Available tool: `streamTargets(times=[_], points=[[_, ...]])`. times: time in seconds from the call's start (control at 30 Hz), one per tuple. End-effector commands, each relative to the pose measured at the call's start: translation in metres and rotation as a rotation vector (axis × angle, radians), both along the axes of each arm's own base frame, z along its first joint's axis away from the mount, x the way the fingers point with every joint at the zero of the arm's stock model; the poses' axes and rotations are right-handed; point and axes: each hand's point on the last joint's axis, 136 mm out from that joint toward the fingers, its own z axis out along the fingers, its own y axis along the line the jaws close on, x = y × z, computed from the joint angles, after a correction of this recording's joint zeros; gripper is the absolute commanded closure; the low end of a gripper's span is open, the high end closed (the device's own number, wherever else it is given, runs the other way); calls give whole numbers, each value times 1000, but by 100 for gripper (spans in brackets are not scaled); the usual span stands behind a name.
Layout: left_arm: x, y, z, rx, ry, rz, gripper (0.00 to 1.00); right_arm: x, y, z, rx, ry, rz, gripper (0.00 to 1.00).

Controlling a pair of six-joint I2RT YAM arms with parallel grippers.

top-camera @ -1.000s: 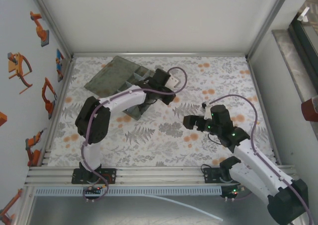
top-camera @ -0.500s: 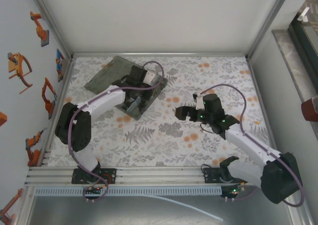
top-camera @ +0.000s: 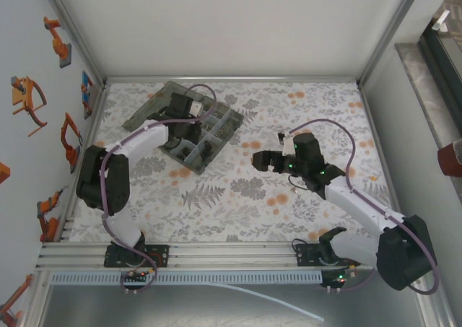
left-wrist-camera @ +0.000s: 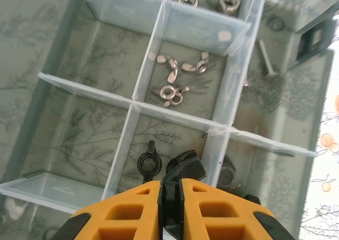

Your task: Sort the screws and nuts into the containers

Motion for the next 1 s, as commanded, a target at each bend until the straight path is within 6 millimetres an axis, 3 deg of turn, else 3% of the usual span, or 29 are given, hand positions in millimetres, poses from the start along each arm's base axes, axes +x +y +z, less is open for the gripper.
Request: streamTargets(times=[0.0, 0.13, 0.27, 0.37, 0.5, 0.63, 0.67, 0.7, 0.8, 0.97], points=[[2, -5, -11, -14, 40, 4, 86, 2, -4, 14, 8, -34, -17, 0], [4, -3, -15, -5, 39, 28, 78, 0, -7, 15, 1, -37, -27, 0], [1, -3, -4, -10, 3, 26, 72, -7, -16, 6, -34, -2, -56, 0], [-8, -8, 17, -18, -73, 1, 69, -15, -44, -20, -158, 109, -174, 0], [-36, -39, 52, -60, -192, -138, 56, -46, -95, -75, -406, 361, -346, 2], [-71, -73, 64, -123, -232, -272, 46, -68, -116, -106, -480, 478, -430, 24], [-78, -80, 65, -142, -236, -300, 42, -68, -117, -108, -479, 477, -442, 27], [-89, -88, 65, -161, -237, -342, 2, -67, -119, -109, -484, 477, -457, 28], [-115, -105, 62, -202, -212, -436, 3, -62, -124, -111, -510, 469, -482, 31], [-145, -118, 67, -269, -201, -521, 3, -53, -122, -118, -524, 471, -471, 46]])
